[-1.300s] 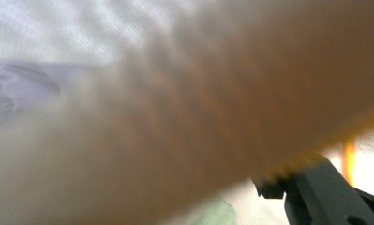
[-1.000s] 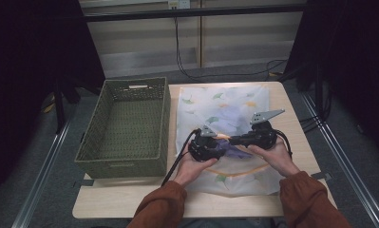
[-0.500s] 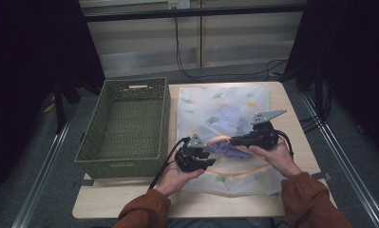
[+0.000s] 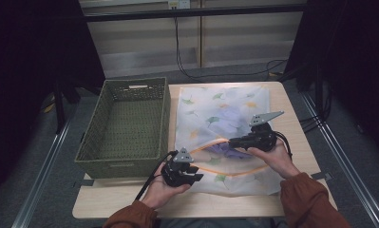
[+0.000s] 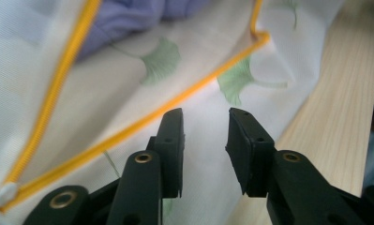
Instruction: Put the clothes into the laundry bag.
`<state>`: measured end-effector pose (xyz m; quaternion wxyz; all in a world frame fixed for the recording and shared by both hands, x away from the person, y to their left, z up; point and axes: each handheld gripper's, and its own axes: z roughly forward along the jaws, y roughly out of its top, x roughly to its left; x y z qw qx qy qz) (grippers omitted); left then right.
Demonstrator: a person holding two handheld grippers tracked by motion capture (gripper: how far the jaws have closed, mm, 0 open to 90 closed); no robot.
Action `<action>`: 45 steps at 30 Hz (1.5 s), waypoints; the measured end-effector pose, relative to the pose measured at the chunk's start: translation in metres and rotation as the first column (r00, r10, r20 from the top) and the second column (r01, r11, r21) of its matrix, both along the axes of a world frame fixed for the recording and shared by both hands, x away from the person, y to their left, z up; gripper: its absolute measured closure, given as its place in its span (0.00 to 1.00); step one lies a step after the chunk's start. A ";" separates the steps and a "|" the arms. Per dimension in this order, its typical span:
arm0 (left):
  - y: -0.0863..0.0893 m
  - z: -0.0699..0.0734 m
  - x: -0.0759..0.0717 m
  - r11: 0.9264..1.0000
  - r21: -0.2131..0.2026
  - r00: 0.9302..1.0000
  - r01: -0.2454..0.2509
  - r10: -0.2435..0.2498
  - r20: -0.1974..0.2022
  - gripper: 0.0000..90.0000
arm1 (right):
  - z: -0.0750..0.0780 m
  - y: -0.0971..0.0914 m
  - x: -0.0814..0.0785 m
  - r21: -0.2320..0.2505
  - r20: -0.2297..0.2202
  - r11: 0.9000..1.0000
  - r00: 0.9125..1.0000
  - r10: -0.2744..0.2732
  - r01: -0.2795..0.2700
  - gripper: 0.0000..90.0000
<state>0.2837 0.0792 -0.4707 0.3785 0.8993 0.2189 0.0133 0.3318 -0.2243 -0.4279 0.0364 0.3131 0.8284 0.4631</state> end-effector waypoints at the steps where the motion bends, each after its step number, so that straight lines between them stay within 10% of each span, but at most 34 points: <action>1: -0.001 -0.003 -0.001 1.000 0.023 1.000 0.012 -0.011 -0.005 0.76 | -0.001 0.000 0.000 0.003 -0.004 1.000 1.000 -0.002 0.002 0.97; 14: -0.014 -0.018 0.000 0.992 0.121 0.999 0.020 -0.024 0.031 0.74 | -0.002 0.007 -0.004 -0.024 -0.010 0.999 0.999 0.039 -0.040 1.00; 23: -0.016 -0.021 -0.004 0.998 0.055 0.999 -0.040 0.039 0.012 0.74 | -0.014 0.010 -0.013 -0.062 -0.045 0.995 0.996 0.076 -0.078 1.00; 25: -0.013 -0.020 -0.001 0.995 0.100 0.999 0.009 -0.012 0.030 0.74 | -0.018 0.010 -0.014 -0.077 -0.058 0.993 0.994 0.089 -0.093 1.00; 27: -0.016 -0.022 -0.004 0.998 0.044 0.999 -0.042 0.042 0.011 0.74 | -0.022 0.010 -0.015 -0.085 -0.070 0.992 0.993 0.092 -0.098 1.00; 29: -0.013 -0.020 -0.001 0.995 0.101 0.999 0.013 -0.016 0.030 0.74 | -0.026 0.009 -0.016 -0.095 -0.084 0.991 0.992 0.091 -0.099 1.00; 42: -0.013 -0.019 -0.001 0.994 0.110 1.000 0.006 -0.009 0.021 0.74 | -0.049 0.012 -0.017 -0.179 -0.150 0.973 0.982 0.116 -0.142 0.97; 45: -0.016 -0.020 -0.002 0.996 0.059 0.998 -0.070 0.070 0.001 0.82 | -0.052 0.013 -0.018 -0.215 -0.172 0.967 0.980 0.098 -0.135 0.96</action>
